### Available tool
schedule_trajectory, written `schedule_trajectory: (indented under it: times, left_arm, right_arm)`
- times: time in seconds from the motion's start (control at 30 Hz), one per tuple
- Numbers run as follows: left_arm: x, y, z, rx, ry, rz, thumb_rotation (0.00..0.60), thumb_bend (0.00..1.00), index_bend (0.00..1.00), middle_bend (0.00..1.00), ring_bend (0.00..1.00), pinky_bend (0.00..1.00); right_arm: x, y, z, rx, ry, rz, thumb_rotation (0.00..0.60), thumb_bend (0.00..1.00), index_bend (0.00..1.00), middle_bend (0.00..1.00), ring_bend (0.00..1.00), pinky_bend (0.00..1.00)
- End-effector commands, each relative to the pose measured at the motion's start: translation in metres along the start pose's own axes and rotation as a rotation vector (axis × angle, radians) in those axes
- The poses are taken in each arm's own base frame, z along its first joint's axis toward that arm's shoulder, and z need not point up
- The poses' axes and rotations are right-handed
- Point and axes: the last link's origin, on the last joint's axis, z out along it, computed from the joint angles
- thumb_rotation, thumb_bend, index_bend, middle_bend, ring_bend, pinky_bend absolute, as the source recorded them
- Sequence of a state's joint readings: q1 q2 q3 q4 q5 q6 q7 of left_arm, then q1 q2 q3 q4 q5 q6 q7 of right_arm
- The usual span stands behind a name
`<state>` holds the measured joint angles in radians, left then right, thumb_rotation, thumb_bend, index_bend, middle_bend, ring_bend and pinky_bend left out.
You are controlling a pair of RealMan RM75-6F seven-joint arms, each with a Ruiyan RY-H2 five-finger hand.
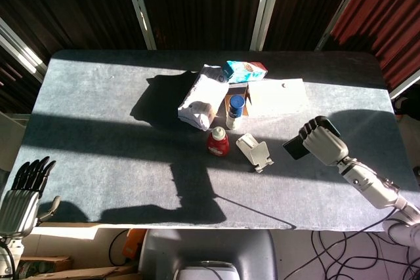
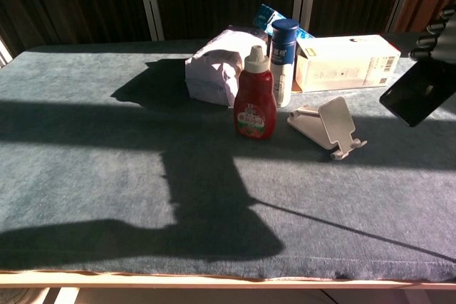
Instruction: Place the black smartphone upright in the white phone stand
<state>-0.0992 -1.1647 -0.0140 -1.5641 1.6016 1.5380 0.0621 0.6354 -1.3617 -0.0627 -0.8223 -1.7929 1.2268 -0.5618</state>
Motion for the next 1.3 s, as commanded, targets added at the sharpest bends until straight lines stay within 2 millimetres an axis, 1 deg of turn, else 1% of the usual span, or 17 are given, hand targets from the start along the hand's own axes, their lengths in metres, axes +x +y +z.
schedule_trajectory:
  times: [0.03, 0.2, 0.27, 0.4, 0.47, 0.67, 1.0, 1.3]
  left_arm:
    - [-0.001, 0.001, 0.0, -0.002, -0.002, 0.001, 0.6, 0.37, 0.0, 0.03, 0.0, 0.05]
    - [-0.002, 0.001, 0.002, 0.004, -0.006, 0.009, 0.6, 0.37, 0.0, 0.03, 0.0, 0.05]
    - [-0.003, 0.0, 0.002, 0.008, -0.008, 0.01, 0.6, 0.37, 0.0, 0.03, 0.0, 0.05]
    - [-0.003, 0.0, 0.003, 0.009, -0.01, 0.011, 0.6, 0.37, 0.0, 0.03, 0.0, 0.05]
    - [-0.004, 0.0, 0.004, 0.011, -0.011, 0.012, 0.6, 0.37, 0.0, 0.03, 0.0, 0.05]
    - [-0.005, 0.001, 0.004, 0.015, -0.012, 0.016, 0.6, 0.37, 0.0, 0.03, 0.0, 0.05]
    - [-0.008, 0.003, 0.006, 0.021, -0.021, 0.031, 0.6, 0.37, 0.0, 0.03, 0.0, 0.05]
    - [-0.009, 0.003, 0.007, 0.022, -0.023, 0.035, 0.6, 0.37, 0.0, 0.03, 0.0, 0.05]
  right_arm:
    - [0.016, 0.025, 0.016, 0.063, 0.13, -0.166, 0.6, 0.3, 0.98, 0.72, 0.6, 0.61]
    - [0.043, 0.039, 0.04, 0.187, 0.294, -0.327, 0.6, 0.31, 0.98, 0.72, 0.59, 0.57]
    - [0.053, 0.04, 0.048, 0.23, 0.353, -0.365, 0.6, 0.3, 0.98, 0.72, 0.58, 0.56]
    - [0.063, 0.043, 0.061, 0.303, 0.428, -0.455, 0.6, 0.31, 0.98, 0.72, 0.58, 0.55]
    - [0.067, 0.045, 0.066, 0.32, 0.46, -0.466, 0.6, 0.3, 0.98, 0.72, 0.58, 0.55]
    - [0.071, 0.044, 0.077, 0.393, 0.507, -0.495, 0.6, 0.31, 0.98, 0.72, 0.58, 0.53]
    - [0.074, 0.028, 0.097, 0.456, 0.548, -0.524, 0.6, 0.3, 0.98, 0.72, 0.58, 0.46]
    - [0.078, 0.016, 0.109, 0.458, 0.566, -0.508, 0.6, 0.31, 0.98, 0.72, 0.57, 0.42]
